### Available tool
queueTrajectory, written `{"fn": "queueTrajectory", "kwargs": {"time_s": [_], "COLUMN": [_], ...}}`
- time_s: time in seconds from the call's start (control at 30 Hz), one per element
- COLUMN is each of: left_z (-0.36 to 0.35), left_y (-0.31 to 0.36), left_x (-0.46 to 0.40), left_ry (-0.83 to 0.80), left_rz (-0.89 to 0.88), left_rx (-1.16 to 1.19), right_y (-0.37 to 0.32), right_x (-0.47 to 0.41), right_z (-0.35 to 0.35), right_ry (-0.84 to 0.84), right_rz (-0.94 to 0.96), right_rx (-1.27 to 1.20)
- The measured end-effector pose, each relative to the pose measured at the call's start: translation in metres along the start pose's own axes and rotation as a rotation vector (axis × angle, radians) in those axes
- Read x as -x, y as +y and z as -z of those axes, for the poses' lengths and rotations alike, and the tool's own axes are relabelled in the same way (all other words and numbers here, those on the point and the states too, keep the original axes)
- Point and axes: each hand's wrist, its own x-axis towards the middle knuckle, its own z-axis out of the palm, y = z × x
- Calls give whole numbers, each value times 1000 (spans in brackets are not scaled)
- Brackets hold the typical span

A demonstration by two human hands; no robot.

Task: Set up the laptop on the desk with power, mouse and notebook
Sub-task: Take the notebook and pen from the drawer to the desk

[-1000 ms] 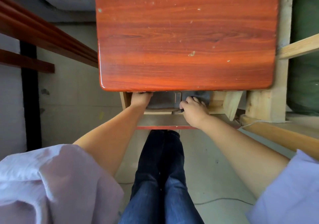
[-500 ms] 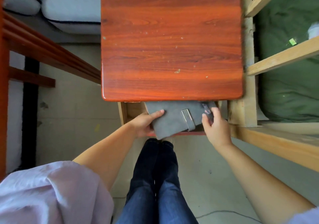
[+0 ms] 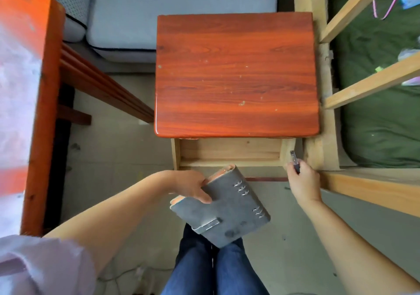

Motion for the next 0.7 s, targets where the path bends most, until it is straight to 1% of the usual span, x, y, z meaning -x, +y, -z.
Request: {"fn": "queueTrajectory", "kwargs": {"time_s": [0.07, 0.17, 0.2, 0.23, 0.27, 0.3, 0.37, 0.4, 0.43, 0.5, 0.63, 0.7], "left_z": [-16, -46, -54, -61, -66, -69, -71, -72, -74, -77, -78, -72], "left_y": [12, 21, 22, 23, 22, 20, 15, 13, 12, 14, 18, 19], "left_x": [-13, -42, -52, -61, -69, -77, -86, -88, -88, -86, -79, -72], "left_ry": [27, 52, 57, 58, 63, 68, 87, 106, 132, 180, 202, 217], "left_rz": [-44, -49, -28, -2, 20, 37, 69, 85, 96, 112, 108, 100], "left_rx": [-201, -343, -364, -380, -389, -385, -317, -271, -238, -216, -217, -223], "right_y": [-9, -17, -17, -18, -18, -18, -20, -20, -20, -21, -30, -39], "right_x": [-2, 5, 10, 14, 16, 18, 15, 11, 9, 7, 13, 14], "right_z": [-9, -30, -40, -49, -59, -66, -73, -76, -77, -73, -62, -54], "right_ry": [-236, -562, -622, -642, -622, -563, -390, -315, -263, -213, -186, -127], "right_rz": [-107, -368, -471, -571, -668, -761, -910, -967, -1014, -1071, -1067, -1039], "right_rx": [-51, -151, -191, -275, -402, -546, -790, -864, -910, -942, -924, -949]}}
